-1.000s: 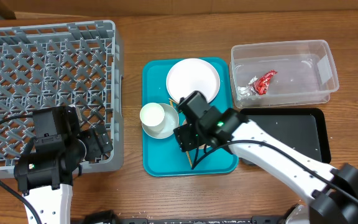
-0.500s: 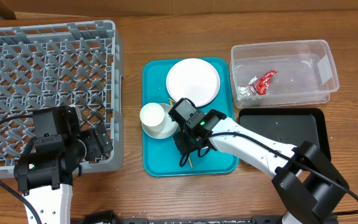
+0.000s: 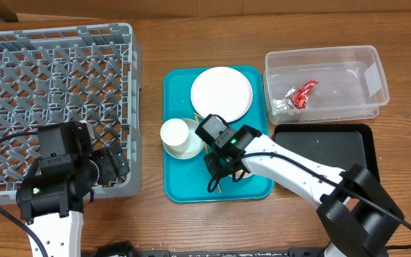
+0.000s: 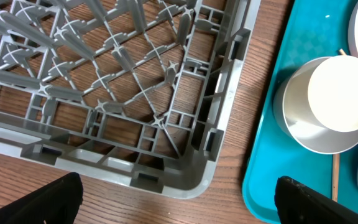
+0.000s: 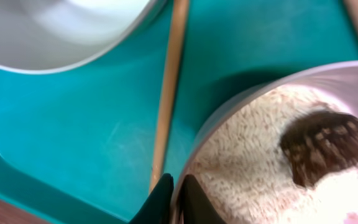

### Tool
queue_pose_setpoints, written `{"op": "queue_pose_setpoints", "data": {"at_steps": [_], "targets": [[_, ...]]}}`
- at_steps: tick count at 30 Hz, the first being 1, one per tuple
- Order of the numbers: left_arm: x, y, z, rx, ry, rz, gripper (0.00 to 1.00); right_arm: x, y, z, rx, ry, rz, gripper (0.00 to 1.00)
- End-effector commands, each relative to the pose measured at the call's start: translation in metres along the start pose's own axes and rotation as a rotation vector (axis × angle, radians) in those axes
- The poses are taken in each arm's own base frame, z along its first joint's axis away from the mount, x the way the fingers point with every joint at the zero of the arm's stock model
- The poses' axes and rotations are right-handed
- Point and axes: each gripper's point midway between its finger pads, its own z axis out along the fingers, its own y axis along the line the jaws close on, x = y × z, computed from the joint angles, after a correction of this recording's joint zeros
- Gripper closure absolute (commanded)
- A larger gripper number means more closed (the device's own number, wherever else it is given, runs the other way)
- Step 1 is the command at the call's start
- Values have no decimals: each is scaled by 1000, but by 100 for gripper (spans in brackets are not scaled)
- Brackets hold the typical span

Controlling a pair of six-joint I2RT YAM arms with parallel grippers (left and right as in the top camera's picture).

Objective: Sort waste into correct bins and load items into the dishwasher
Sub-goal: 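Reach the right gripper to the white rice bowl and grip its rim, then tip the rice bowl over the black tray to dump the food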

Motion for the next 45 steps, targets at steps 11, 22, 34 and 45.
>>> {"op": "queue_pose_setpoints", "data": {"at_steps": [11, 22, 34, 45], "targets": [[-7, -2, -6, 11, -22, -20, 0, -33, -89, -129, -233, -237, 492, 96], [-7, -2, -6, 12, -22, -21, 0, 0, -158, -120, -845, -326, 659, 96], [-6, -2, -6, 11, -19, -21, 0, 33, -224, -179, -1277, -667, 827, 96], [-5, -2, -6, 10, -15, -21, 0, 39, -238, -182, -1342, -598, 1020, 96]]}}
